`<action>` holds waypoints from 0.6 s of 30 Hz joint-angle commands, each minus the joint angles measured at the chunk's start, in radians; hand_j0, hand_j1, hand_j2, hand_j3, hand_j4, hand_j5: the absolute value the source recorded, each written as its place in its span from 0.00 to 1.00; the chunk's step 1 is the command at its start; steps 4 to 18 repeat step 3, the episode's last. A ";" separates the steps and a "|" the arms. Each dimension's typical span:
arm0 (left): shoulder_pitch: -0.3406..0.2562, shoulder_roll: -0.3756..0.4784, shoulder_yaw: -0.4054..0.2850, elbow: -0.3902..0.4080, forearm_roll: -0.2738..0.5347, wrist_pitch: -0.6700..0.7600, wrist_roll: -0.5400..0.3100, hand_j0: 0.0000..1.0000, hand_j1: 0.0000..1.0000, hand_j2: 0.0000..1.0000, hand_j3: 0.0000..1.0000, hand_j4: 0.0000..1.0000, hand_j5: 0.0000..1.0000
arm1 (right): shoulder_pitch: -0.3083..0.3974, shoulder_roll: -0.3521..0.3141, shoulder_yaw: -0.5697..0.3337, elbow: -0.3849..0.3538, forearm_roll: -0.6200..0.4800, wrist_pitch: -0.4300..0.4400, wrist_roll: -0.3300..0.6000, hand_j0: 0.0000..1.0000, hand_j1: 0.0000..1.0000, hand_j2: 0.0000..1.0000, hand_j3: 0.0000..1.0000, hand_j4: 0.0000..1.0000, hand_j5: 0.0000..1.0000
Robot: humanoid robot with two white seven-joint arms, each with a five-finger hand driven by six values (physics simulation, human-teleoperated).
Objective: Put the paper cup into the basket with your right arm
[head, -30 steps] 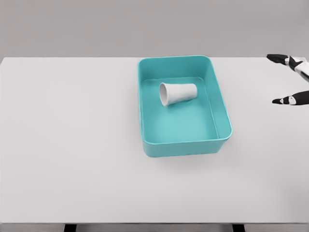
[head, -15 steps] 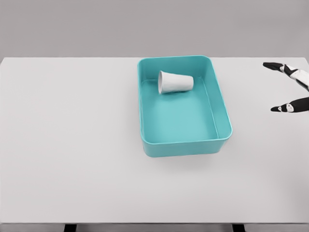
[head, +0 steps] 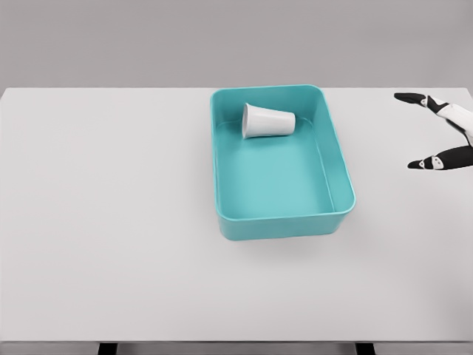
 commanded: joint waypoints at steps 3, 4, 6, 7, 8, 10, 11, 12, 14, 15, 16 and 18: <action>0.000 0.000 0.000 0.000 -0.001 0.000 0.000 1.00 1.00 1.00 1.00 1.00 1.00 | -0.003 -0.005 -0.002 -0.003 -0.008 0.003 0.000 1.00 1.00 1.00 1.00 1.00 1.00; 0.000 0.000 0.000 0.000 -0.001 0.000 0.000 1.00 1.00 1.00 1.00 1.00 1.00 | -0.003 -0.005 -0.002 -0.003 -0.008 0.003 0.000 1.00 1.00 1.00 1.00 1.00 1.00; 0.000 0.000 0.000 0.000 -0.001 0.000 0.000 1.00 1.00 1.00 1.00 1.00 1.00 | -0.003 -0.005 -0.002 -0.003 -0.008 0.003 0.000 1.00 1.00 1.00 1.00 1.00 1.00; 0.000 0.000 0.000 0.000 -0.001 0.000 0.000 1.00 1.00 1.00 1.00 1.00 1.00 | -0.003 -0.005 -0.002 -0.003 -0.008 0.003 0.000 1.00 1.00 1.00 1.00 1.00 1.00; 0.000 0.000 0.000 0.000 -0.001 0.000 0.000 1.00 1.00 1.00 1.00 1.00 1.00 | -0.003 -0.005 -0.002 -0.003 -0.008 0.003 0.000 1.00 1.00 1.00 1.00 1.00 1.00; 0.000 0.000 0.000 0.000 -0.001 0.000 0.000 1.00 1.00 1.00 1.00 1.00 1.00 | -0.003 -0.005 -0.002 -0.003 -0.008 0.003 0.000 1.00 1.00 1.00 1.00 1.00 1.00; 0.000 0.000 0.000 0.000 -0.001 0.000 0.000 1.00 1.00 1.00 1.00 1.00 1.00 | -0.003 -0.005 -0.002 -0.003 -0.008 0.003 0.000 1.00 1.00 1.00 1.00 1.00 1.00; 0.000 0.000 0.000 0.000 -0.001 0.000 0.000 1.00 1.00 1.00 1.00 1.00 1.00 | -0.003 -0.005 -0.002 -0.003 -0.008 0.003 0.000 1.00 1.00 1.00 1.00 1.00 1.00; 0.000 0.000 0.000 0.000 -0.001 0.000 0.000 1.00 1.00 1.00 1.00 1.00 1.00 | -0.003 -0.005 -0.002 -0.003 -0.008 0.003 0.000 1.00 1.00 1.00 1.00 1.00 1.00; 0.000 0.000 0.000 0.000 -0.001 0.000 0.000 1.00 1.00 1.00 1.00 1.00 1.00 | -0.003 -0.005 -0.002 -0.003 -0.008 0.003 0.000 1.00 1.00 1.00 1.00 1.00 1.00; 0.000 0.000 0.000 0.000 -0.001 0.000 0.000 1.00 1.00 1.00 1.00 1.00 1.00 | -0.003 -0.005 -0.002 -0.003 -0.008 0.003 0.000 1.00 1.00 1.00 1.00 1.00 1.00; 0.000 0.000 0.000 0.000 -0.001 0.000 0.000 1.00 1.00 1.00 1.00 1.00 1.00 | -0.003 -0.005 -0.002 -0.003 -0.008 0.003 0.000 1.00 1.00 1.00 1.00 1.00 1.00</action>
